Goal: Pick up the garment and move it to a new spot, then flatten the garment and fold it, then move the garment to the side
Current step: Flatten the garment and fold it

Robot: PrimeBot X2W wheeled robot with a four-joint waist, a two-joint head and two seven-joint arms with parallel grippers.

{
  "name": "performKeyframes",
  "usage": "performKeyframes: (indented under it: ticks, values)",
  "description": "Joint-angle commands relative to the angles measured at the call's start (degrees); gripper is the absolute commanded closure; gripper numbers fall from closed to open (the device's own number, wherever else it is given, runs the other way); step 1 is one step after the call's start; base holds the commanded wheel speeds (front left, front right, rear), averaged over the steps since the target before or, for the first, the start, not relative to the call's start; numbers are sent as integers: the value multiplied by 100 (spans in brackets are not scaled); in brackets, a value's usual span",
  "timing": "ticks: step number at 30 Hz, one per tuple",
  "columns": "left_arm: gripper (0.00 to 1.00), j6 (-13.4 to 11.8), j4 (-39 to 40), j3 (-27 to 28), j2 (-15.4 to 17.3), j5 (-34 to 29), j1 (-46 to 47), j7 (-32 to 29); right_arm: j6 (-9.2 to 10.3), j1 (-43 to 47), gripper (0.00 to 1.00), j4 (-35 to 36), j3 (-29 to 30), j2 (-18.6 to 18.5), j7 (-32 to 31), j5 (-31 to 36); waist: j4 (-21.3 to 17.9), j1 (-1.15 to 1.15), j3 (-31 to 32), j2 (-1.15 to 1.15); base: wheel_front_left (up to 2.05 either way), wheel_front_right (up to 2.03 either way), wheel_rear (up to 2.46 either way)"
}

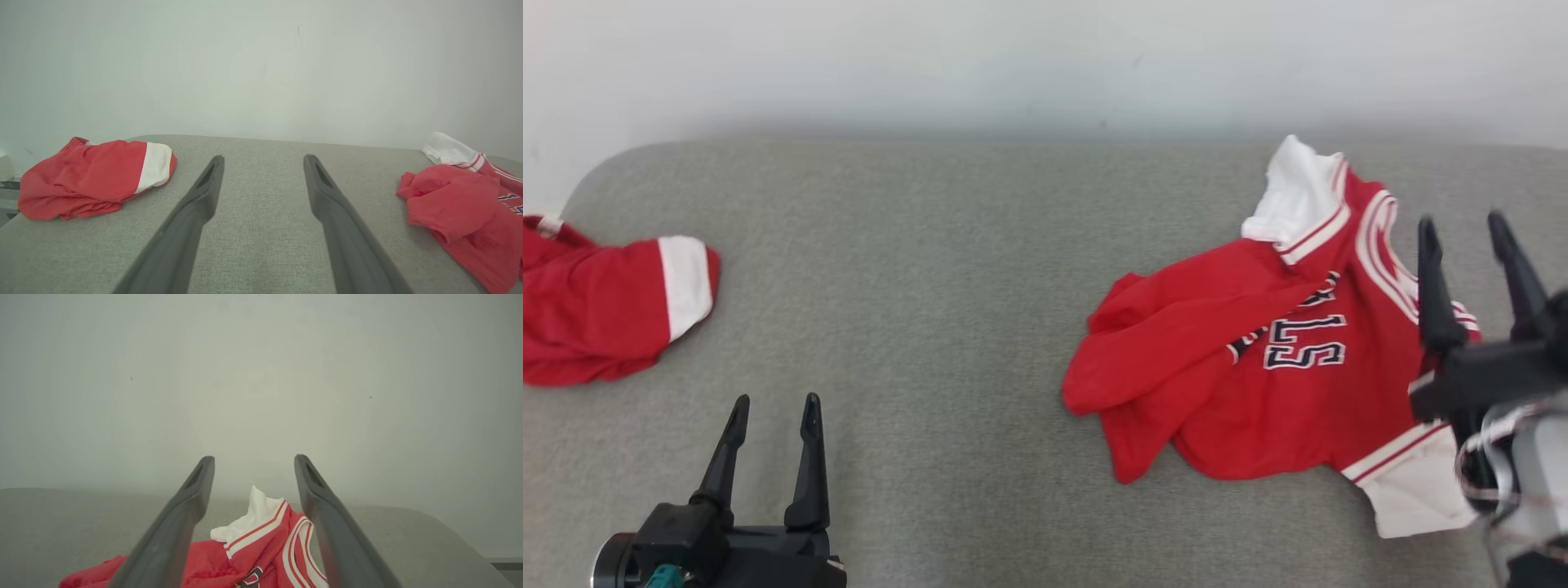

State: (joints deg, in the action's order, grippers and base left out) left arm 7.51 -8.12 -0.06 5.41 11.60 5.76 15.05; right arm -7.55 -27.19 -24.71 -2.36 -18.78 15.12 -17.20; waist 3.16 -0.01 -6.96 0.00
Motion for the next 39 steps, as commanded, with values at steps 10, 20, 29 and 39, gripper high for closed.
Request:
performKeyframes:
  ticks: [10, 20, 29, 39]
  values:
    - [0, -8, 13, 6, 15, -81, -151, 19, 13, 1647, 0, 1268, 228, 453, 3, -6, -353, 1, 250, 0, 0, 0, 0]
    - [0, -8, 76, 56, -55, -146, -297, 19, 13, 2683, 0, 2057, 402, 1094, -8, 220, -369, 1, 394, 0, 0, 0, 0]
    - [0, -8, 13, 104, -85, -88, -399, 19, 13, 3094, 0, 2106, 446, 1366, 0, 209, -349, 1, 490, 0, 0, 0, 0]
    - [0, -8, 13, 135, -79, -78, -450, 19, 13, 3099, 0, 2086, 397, 1438, 7, 273, -337, 1, 467, 0, 0, 0, 0]
